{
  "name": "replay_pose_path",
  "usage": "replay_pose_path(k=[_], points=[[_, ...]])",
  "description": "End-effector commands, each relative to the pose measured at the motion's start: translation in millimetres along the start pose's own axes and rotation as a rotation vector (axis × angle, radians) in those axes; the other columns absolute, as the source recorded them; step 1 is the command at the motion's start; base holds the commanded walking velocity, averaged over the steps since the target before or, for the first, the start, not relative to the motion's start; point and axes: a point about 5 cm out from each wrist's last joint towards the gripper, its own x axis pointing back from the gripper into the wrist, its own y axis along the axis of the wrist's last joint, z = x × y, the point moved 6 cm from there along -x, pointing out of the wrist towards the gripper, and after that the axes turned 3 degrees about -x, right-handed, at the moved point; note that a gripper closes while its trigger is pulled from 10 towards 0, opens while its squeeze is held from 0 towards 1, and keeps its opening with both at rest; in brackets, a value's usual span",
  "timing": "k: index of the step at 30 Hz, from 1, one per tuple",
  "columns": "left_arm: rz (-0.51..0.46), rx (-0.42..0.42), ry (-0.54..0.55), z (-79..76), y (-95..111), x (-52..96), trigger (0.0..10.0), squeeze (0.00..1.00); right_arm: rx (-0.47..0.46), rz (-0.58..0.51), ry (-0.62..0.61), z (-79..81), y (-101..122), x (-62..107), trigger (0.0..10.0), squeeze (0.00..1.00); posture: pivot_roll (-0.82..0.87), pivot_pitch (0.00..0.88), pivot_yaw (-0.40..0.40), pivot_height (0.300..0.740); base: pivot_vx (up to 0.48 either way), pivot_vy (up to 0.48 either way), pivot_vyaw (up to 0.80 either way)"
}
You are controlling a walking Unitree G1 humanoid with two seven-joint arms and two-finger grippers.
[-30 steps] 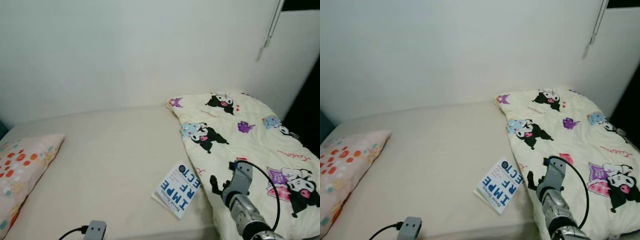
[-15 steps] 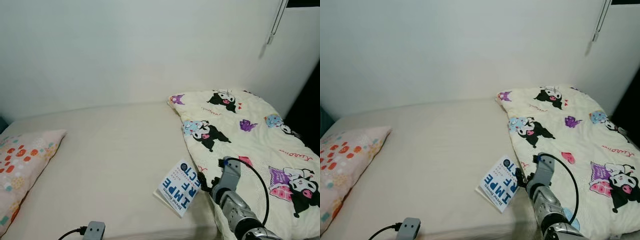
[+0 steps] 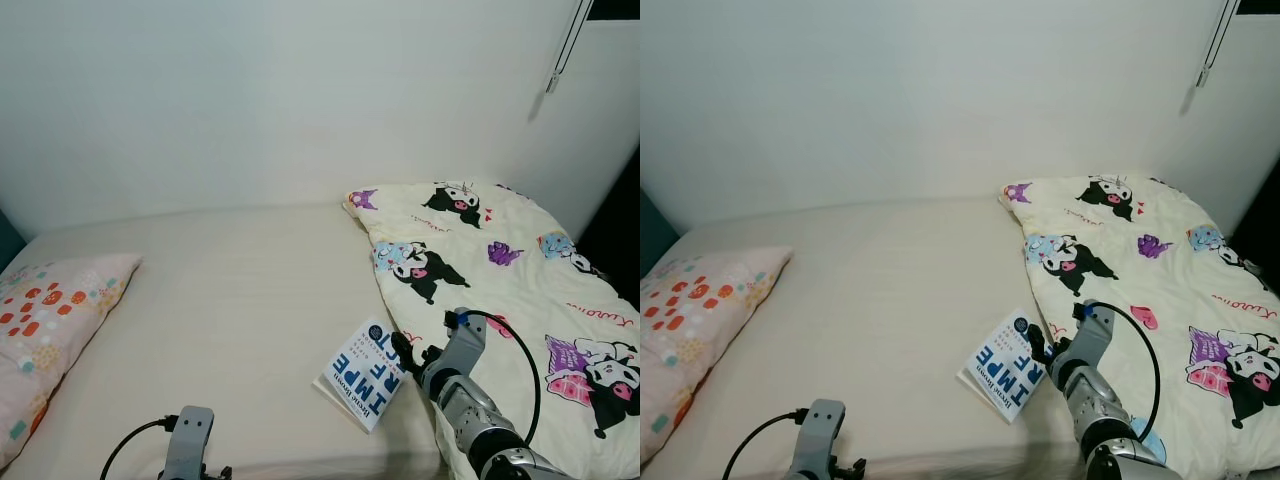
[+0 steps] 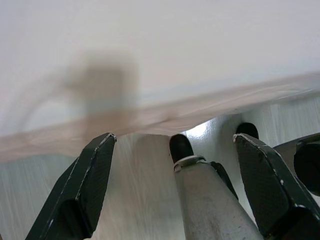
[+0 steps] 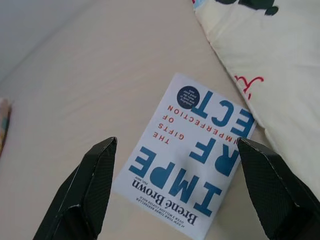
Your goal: Clean up the room
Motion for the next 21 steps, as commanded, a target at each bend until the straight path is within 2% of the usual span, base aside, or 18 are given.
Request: replay_pose_path(k=[1,6,14,21], points=[[-0.013,0.013,0.036,12.6,3.5,0.9,10.0,0.0,-0.046,-0.005,0.013,1.6,1.2,-0.3,10.0,0.0,-0.1,0.035,0.035,0.665,0.0,0.0,0.0],[-0.021,0.022,0.054,18.8,4.9,1.6,10.0,0.0,-0.061,-0.011,0.02,1.1,3.5,-0.1,10.0,0.0,-0.09,0.037,0.033,0.645,0.0,0.0,0.0],[0.007,0.027,0.084,28.6,-10.8,6.9,10.0,0.0,-0.099,-0.029,0.059,6.8,7.4,-0.8,10.0,0.0,-0.08,0.052,0.04,0.605,0.0,0.0,0.0],[0.016,0.018,0.088,32.1,-16.4,9.2,10.0,0.0,-0.131,-0.052,0.084,11.0,12.1,-1.5,10.0,0.0,-0.06,0.073,0.053,0.585,0.0,0.0,0.0]])
